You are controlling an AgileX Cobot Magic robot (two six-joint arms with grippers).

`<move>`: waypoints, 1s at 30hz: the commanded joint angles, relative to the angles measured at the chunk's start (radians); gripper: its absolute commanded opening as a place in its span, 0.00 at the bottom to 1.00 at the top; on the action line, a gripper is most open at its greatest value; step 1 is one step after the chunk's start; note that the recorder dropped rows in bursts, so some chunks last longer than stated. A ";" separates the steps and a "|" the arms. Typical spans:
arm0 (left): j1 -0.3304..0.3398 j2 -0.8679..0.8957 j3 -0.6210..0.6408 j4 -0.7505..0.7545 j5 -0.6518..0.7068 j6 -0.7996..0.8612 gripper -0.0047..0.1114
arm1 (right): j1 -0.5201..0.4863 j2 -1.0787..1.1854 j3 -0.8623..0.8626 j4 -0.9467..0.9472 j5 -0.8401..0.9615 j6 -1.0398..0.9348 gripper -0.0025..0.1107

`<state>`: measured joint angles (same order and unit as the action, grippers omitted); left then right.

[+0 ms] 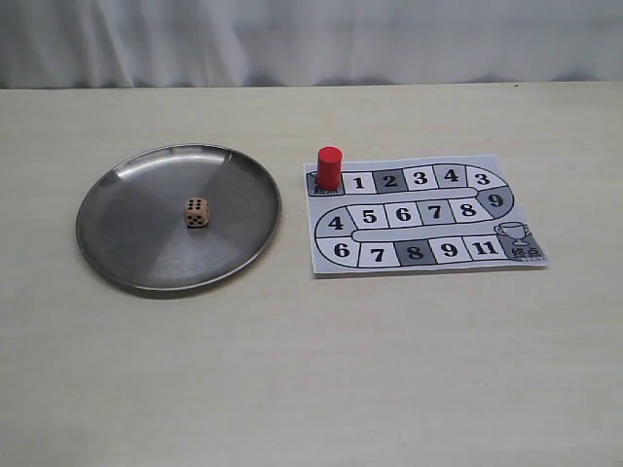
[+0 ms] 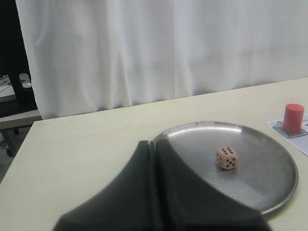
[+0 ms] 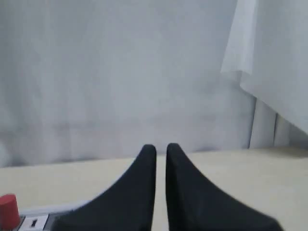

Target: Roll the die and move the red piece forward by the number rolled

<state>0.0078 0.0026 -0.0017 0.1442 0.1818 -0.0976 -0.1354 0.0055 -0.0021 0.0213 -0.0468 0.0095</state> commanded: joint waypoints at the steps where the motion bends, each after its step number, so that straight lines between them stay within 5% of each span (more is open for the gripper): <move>1: -0.008 -0.003 0.002 0.000 -0.008 -0.001 0.04 | -0.004 -0.006 0.002 -0.003 -0.216 0.082 0.08; 6: -0.008 -0.003 0.002 0.000 -0.008 -0.001 0.04 | -0.002 -0.006 0.002 -0.027 -0.357 0.423 0.08; 10: -0.008 -0.003 0.002 0.000 -0.008 -0.001 0.04 | -0.002 0.004 -0.029 -0.423 -0.214 0.592 0.08; 12: -0.008 -0.003 0.002 0.000 -0.008 -0.001 0.04 | -0.002 0.129 -0.059 -0.649 -0.170 0.816 0.08; 25: -0.008 -0.003 0.002 0.000 -0.008 -0.001 0.04 | 0.000 1.178 -0.322 -1.289 -0.542 1.294 0.08; 29: -0.008 -0.003 0.002 0.000 -0.008 -0.001 0.04 | 0.120 1.422 -0.455 -1.365 -0.599 1.341 0.06; 30: -0.008 -0.003 0.002 0.000 -0.008 -0.001 0.04 | 0.252 1.501 -0.532 -1.370 -0.459 1.369 0.06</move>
<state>0.0078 0.0026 -0.0017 0.1442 0.1818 -0.0976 -0.0134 1.4090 -0.4507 -1.3131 -0.5983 1.3360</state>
